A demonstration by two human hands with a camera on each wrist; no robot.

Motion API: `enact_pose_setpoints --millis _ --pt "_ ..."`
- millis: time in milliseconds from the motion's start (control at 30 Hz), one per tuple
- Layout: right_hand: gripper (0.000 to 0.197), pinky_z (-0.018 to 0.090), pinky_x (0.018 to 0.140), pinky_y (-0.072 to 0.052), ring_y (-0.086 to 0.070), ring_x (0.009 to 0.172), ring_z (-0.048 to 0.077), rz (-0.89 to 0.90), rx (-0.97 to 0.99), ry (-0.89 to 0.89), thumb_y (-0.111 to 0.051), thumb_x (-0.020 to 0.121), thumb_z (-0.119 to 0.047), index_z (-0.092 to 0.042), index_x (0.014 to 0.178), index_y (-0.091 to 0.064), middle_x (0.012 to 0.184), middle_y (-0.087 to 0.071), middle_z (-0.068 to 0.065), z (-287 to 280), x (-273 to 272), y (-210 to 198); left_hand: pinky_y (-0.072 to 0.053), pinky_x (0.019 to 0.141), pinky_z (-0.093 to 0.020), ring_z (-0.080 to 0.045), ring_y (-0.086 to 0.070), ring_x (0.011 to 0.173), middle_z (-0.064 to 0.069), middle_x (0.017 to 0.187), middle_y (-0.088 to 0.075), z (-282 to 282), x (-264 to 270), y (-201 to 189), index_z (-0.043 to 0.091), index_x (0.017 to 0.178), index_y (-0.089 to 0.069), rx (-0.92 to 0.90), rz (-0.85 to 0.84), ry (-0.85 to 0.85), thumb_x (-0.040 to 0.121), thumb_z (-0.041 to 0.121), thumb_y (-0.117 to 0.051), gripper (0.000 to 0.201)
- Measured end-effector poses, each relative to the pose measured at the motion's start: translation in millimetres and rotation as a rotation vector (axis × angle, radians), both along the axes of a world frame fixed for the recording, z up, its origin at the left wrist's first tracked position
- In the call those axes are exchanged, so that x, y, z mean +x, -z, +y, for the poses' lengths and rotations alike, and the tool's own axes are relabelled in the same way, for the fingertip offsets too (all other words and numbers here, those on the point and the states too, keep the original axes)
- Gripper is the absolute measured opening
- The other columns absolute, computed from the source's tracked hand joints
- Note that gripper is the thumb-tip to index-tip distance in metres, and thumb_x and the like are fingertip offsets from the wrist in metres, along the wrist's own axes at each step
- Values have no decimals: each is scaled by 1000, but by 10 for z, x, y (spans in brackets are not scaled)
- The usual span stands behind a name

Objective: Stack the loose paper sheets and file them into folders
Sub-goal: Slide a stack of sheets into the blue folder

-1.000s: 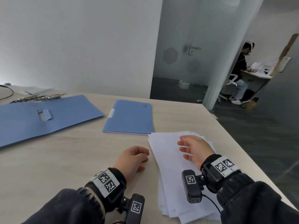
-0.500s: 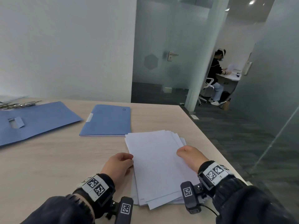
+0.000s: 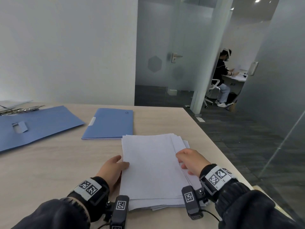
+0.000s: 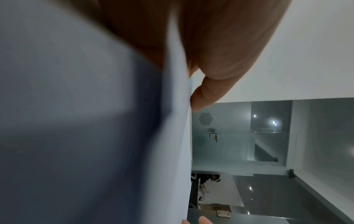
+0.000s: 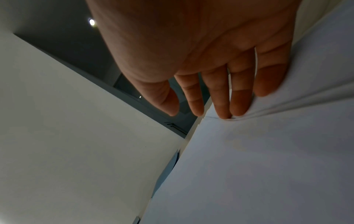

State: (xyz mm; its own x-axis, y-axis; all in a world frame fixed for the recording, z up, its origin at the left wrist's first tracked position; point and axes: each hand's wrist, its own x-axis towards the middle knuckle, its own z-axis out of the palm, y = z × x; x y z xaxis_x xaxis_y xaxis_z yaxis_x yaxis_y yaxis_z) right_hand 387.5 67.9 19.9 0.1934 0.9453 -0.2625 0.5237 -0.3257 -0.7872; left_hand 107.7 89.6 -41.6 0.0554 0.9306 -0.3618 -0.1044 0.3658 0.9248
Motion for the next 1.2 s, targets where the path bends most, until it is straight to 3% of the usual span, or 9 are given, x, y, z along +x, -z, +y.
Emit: enact_pose_setpoints --millis 100,233,433,500,600,667,800,933,1200 --pt "19 29 71 -48 -66 86 16 52 -27 -2 -51 96 -32 -24 106 -64 105 -67 2 -43 -22 -14 -54 95 -62 -45 -72 99 -21 104 -76 -29 17 -73 2 117 -66 20 25 66 92 4 -62 26" --pt "20 31 77 -49 -64 94 16 61 -11 -8 -53 97 -33 -25 112 -62 115 -65 1 -45 -10 31 -56 90 -62 -43 -73 94 -18 102 -77 -70 31 -92 10 117 -65 114 58 118 66 10 -63 51" --pt "87 36 97 -46 -57 104 21 220 94 92 -68 85 -35 -30 156 -19 126 -55 2 79 60 194 -55 93 -60 -38 -73 97 -13 107 -77 -117 29 -185 13 120 -63 275 -14 69 70 9 -61 50" --pt "95 47 105 -46 -60 116 26 394 80 153 -76 74 -37 -25 155 -28 136 -58 3 124 52 229 -55 95 -58 -35 -73 100 -9 108 -77 -115 39 -294 16 119 -64 344 14 84 73 11 -61 46" --pt "45 60 98 -51 -69 107 38 676 124 162 -73 86 -15 -8 129 -62 118 -72 17 148 -2 158 -55 96 -55 -27 -73 102 -1 110 -77 -99 43 -459 23 119 -65 449 101 103 82 12 -62 39" --pt "26 53 91 -56 -72 100 36 693 221 151 -65 92 -6 -9 117 -68 109 -75 16 117 -36 50 -55 97 -53 -22 -73 101 4 109 -76 -79 31 -575 29 118 -65 498 154 95 83 16 -62 37" --pt "23 39 78 -57 -73 98 30 631 456 89 -60 96 -3 -11 116 -67 107 -76 11 67 -68 -222 -54 99 -50 -16 -71 104 11 109 -75 -33 -7 -813 43 111 -63 584 207 61 79 26 -63 36" --pt "27 36 77 -57 -73 96 27 673 593 33 -56 96 4 -13 113 -68 108 -76 11 95 -100 -345 -52 101 -47 -14 -69 108 14 113 -73 -20 32 -949 40 120 -59 640 205 46 80 23 -61 43" --pt "35 48 95 -53 -68 111 36 695 650 23 -57 93 8 -7 125 -59 117 -72 16 12 -102 -119 -52 101 -52 -16 -69 107 14 110 -74 -134 138 -691 38 116 -61 552 237 38 76 27 -61 41"
